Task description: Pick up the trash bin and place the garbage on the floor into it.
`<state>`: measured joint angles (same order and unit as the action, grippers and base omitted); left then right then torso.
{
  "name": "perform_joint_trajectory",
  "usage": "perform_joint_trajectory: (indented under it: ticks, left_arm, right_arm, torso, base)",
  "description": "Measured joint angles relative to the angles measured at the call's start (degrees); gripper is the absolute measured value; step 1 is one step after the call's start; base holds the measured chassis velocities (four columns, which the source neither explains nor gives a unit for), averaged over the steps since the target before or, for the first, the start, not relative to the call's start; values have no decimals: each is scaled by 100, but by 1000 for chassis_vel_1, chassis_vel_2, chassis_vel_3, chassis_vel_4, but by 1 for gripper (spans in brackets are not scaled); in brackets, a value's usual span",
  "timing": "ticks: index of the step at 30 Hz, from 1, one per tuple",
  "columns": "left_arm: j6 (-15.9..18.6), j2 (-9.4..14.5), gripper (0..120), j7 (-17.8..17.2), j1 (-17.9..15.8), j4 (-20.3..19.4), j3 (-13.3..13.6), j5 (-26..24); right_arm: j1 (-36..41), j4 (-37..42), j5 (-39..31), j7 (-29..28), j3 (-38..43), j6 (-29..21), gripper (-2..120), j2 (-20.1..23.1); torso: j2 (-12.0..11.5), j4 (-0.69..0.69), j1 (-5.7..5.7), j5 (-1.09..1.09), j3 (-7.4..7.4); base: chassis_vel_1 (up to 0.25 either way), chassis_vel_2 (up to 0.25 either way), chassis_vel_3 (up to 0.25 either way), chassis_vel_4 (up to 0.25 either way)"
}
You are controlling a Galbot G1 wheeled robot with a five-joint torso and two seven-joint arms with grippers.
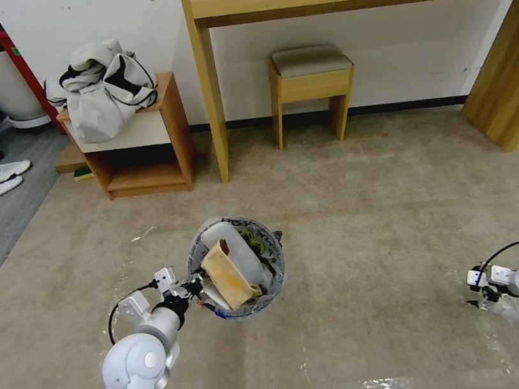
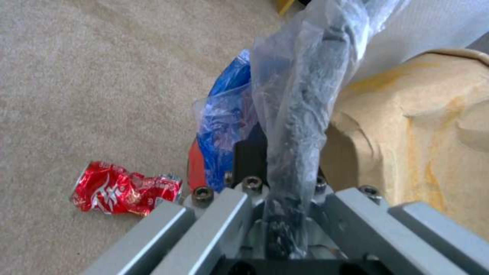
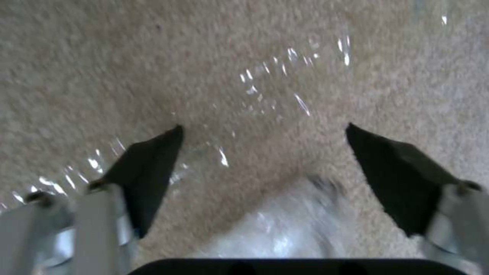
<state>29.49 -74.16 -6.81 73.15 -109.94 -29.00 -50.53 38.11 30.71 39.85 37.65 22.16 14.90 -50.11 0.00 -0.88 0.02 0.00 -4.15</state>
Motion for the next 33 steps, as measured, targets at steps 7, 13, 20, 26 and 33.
perform_joint_trajectory:
  ticks: [7, 13, 20, 26, 33]
  left_arm:
    - [-7, -18, 0, 0, 39, -25, -26, 6]
    - [-9, -54, 0, 0, 71, -51, -39, 12]
    - [-17, -51, 0, 7, 74, -52, -43, 26]
    - [-18, -26, 0, 7, 43, -52, -46, 26]
    - [-32, -14, 0, 22, 76, -81, -95, 26]
  right_arm:
    - [188, 216, -163, 155, 38, -33, 52, 0]
    - [344, 278, -305, 218, 98, -74, 34, 41]
    - [498, 290, -443, 206, 167, -58, 40, 113]
    - [793, 375, -618, 194, 397, 1, 69, 243]
    - [992, 421, -710, 275, 537, 63, 95, 388]
  torso:
    - [0, 0, 0, 0, 0]
    - [0, 1, 0, 0, 0]
    - [0, 2, 0, 0, 0]
    - [0, 1, 0, -1, -1]
    - [0, -3, 0, 2, -1]
  base:
    - [0, 0, 0, 0]
    - [0, 0, 0, 0]
    - [0, 0, 0, 0]
    - [0, 0, 0, 0]
    - [0, 0, 0, 0]
